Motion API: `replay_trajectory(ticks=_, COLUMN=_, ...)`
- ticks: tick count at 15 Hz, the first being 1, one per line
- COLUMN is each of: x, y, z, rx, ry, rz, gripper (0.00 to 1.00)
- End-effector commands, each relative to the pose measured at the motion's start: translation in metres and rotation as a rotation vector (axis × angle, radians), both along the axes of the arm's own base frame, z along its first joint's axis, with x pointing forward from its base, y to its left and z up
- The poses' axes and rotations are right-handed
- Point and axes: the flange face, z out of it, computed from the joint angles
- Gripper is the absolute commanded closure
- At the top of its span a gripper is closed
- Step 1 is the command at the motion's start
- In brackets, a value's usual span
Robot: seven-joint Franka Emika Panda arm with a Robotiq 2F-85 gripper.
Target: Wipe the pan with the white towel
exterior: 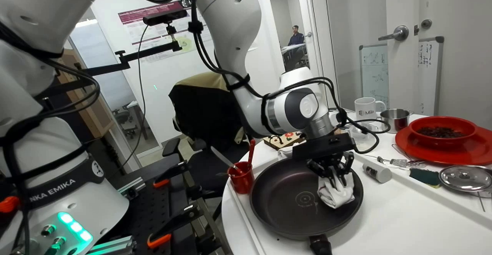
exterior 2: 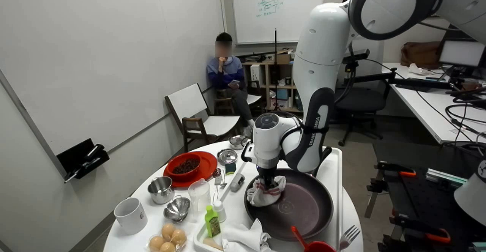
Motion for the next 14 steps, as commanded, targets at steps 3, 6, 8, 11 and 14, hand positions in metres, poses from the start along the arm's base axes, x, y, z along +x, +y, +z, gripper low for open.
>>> replay_trajectory(ticks=3, x=-0.016, y=-0.033, z=-0.009, rx=-0.053, ry=0.036, rz=-0.028, gripper=0.91)
replay_trajectory(ticks=6, x=-0.018, y=-0.039, z=0.004, rx=-0.007, ry=0.069, rz=-0.064, gripper=0.91)
replay_trajectory(ticks=8, x=-0.012, y=-0.045, z=0.028, rx=0.050, ry=0.047, rz=-0.102, gripper=0.91)
replay_trajectory(ticks=11, x=-0.004, y=-0.066, z=0.072, rx=0.141, ry=-0.002, rz=-0.168, gripper=0.91)
replay_trajectory(ticks=14, x=-0.001, y=-0.091, z=0.118, rx=0.224, ry=-0.037, rz=-0.218, gripper=0.91)
